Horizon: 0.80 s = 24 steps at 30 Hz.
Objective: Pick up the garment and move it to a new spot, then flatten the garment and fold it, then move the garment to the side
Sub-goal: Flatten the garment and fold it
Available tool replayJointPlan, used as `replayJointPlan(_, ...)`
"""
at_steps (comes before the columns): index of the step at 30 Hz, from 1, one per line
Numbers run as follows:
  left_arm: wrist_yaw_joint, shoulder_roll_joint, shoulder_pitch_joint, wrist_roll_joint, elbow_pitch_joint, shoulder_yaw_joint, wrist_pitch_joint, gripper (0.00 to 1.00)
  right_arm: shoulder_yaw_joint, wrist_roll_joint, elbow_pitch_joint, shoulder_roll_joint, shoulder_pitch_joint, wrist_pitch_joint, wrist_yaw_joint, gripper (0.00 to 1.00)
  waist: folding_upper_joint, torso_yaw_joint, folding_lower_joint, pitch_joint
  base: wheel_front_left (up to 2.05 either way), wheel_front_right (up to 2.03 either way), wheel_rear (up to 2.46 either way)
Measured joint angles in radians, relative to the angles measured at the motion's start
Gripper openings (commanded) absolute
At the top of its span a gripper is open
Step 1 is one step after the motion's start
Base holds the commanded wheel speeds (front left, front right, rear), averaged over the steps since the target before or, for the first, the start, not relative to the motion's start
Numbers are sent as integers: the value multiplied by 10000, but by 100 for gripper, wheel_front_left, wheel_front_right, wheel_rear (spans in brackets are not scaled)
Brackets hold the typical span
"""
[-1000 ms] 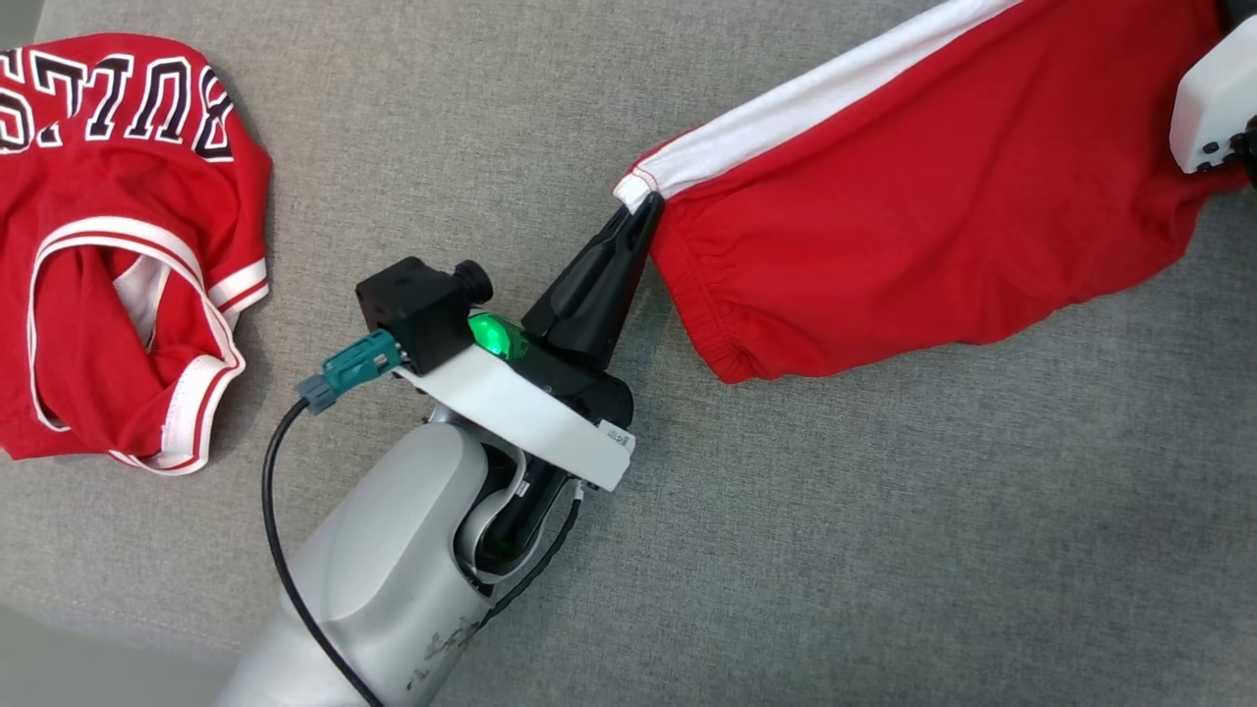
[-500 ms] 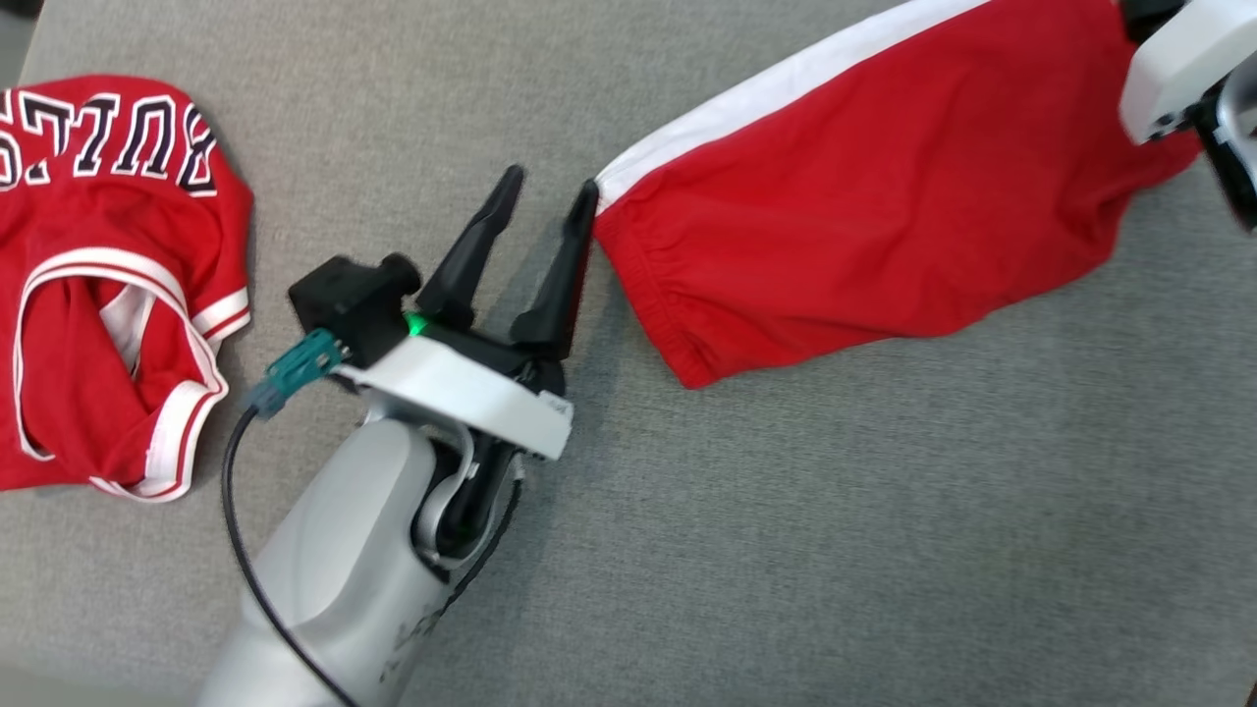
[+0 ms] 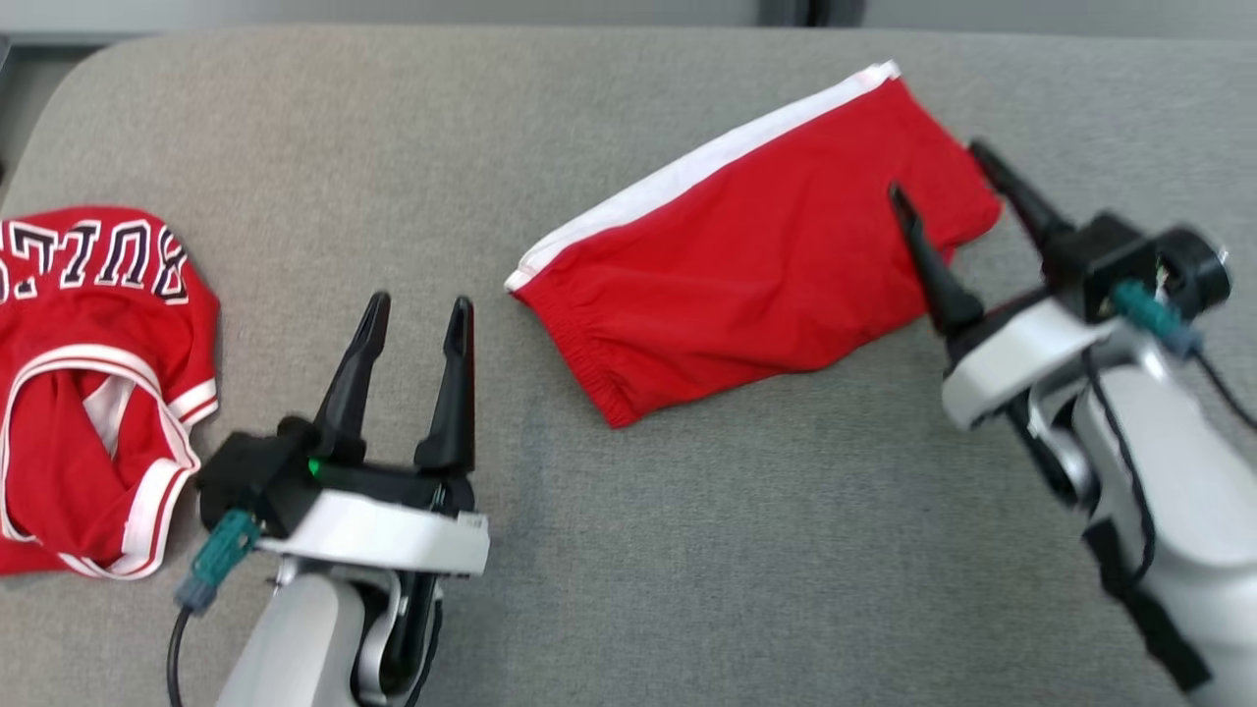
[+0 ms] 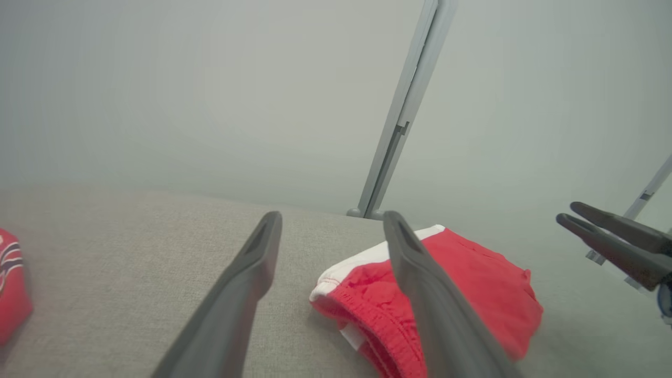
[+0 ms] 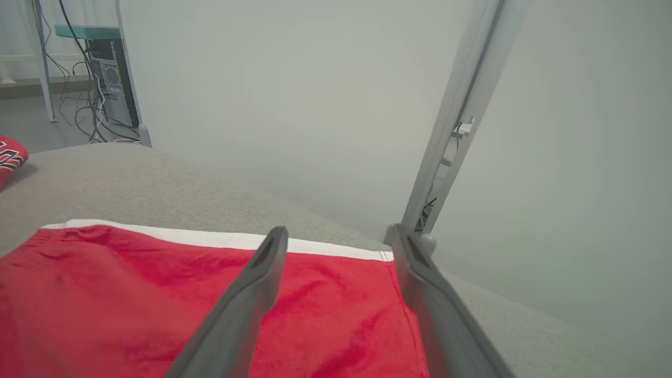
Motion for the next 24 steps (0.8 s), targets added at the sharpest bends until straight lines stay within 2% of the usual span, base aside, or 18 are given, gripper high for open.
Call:
replayJointPlan(14,-123,-311,2130,1442,-1210,1154,-2,100,-1707,130,-1641,744,3926,0,0,100,0,-632,0,-1474,0,0,0)
replayJointPlan(24,151,-320,2810,1507,-1513,1081,0,100,-2554,384,-1889,888,4834,0,0,100,0,-584,0,-1851,0,0,0)
